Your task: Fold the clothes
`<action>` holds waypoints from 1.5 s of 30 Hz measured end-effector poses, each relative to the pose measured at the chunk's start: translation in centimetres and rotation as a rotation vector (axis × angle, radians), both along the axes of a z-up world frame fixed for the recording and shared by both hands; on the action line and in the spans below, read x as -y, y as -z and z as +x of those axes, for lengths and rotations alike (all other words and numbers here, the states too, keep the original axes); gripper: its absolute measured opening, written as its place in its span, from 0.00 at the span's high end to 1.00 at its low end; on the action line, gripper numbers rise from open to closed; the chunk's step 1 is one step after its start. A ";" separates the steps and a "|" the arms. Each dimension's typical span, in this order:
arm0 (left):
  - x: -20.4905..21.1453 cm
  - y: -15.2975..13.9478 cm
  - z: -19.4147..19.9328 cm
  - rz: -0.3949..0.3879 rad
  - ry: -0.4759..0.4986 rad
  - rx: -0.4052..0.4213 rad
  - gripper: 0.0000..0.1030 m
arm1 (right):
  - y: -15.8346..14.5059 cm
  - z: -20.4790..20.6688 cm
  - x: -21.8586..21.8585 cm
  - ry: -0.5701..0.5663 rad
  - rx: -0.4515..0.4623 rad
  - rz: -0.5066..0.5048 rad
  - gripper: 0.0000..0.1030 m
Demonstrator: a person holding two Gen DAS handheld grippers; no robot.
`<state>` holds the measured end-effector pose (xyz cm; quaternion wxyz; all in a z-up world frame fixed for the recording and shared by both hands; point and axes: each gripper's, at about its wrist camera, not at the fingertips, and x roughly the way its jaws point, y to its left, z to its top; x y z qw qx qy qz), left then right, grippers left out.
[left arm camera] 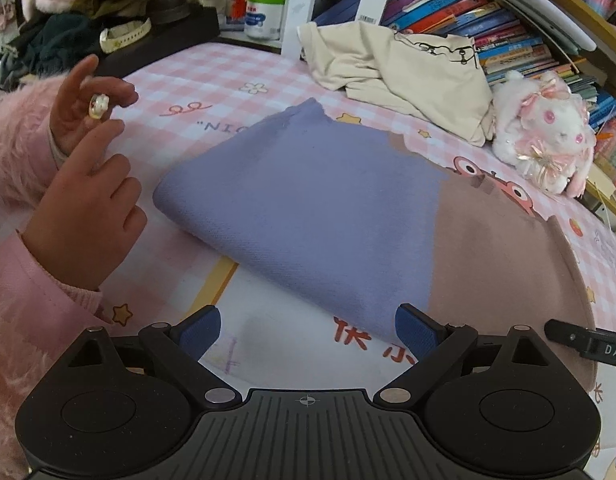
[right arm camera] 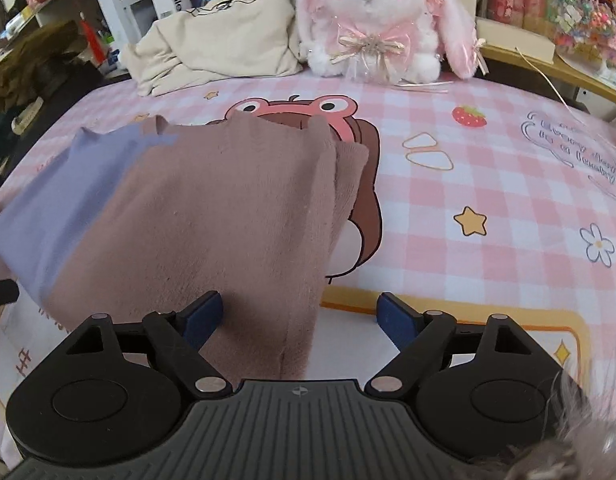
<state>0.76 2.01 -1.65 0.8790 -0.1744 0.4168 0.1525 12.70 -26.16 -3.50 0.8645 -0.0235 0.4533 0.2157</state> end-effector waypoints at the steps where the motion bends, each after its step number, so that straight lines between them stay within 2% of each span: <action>1: -0.2 0.1 0.1 -0.004 0.001 -0.001 0.07 | 0.0 -0.1 0.2 -0.008 0.007 -0.008 0.19; 7: -0.7 0.5 0.5 -0.029 0.005 -0.001 0.07 | -0.1 -1.0 2.2 0.016 0.018 -0.043 0.19; 12: -1.2 0.8 0.5 -0.082 -0.009 0.005 0.07 | -0.4 -2.1 4.2 0.033 0.037 -0.094 0.19; 18: -2.8 1.4 -0.1 -0.250 -0.102 0.060 0.07 | -0.7 -3.3 6.3 0.051 0.036 -0.124 0.19; 24: -4.3 2.0 -0.7 -0.384 -0.218 0.149 0.09 | -0.8 -3.8 7.2 0.057 0.034 -0.132 0.19; 27: -4.4 2.3 -0.6 -0.423 -0.248 0.182 0.19 | -0.9 -3.9 6.8 0.047 0.046 -0.154 0.19; 32: -4.3 2.6 -0.3 -0.468 -0.245 0.196 0.48 | -0.8 -3.9 7.0 0.059 0.041 -0.137 0.18; 34: -4.0 2.3 -0.5 -0.447 -0.225 0.209 0.65 | -0.8 -3.9 7.0 0.062 0.040 -0.135 0.18; 37: -2.6 0.5 -0.6 -0.330 -0.131 0.270 0.76 | -0.8 -3.9 6.9 0.064 0.036 -0.137 0.18; 39: -1.2 -0.9 -0.5 -0.235 -0.034 0.315 0.76 | -0.9 -3.9 6.8 0.066 0.035 -0.138 0.18; 41: -0.1 -1.5 -0.1 -0.165 0.042 0.322 0.76 | -0.9 -3.9 6.9 0.070 0.032 -0.134 0.18; 43: 0.0 -1.2 0.5 -0.160 0.047 0.285 0.71 | -0.8 -3.9 6.9 0.075 0.029 -0.130 0.18; 45: -0.9 -0.2 1.0 -0.221 0.005 0.241 0.64 | -0.8 -3.9 7.0 0.080 0.026 -0.125 0.18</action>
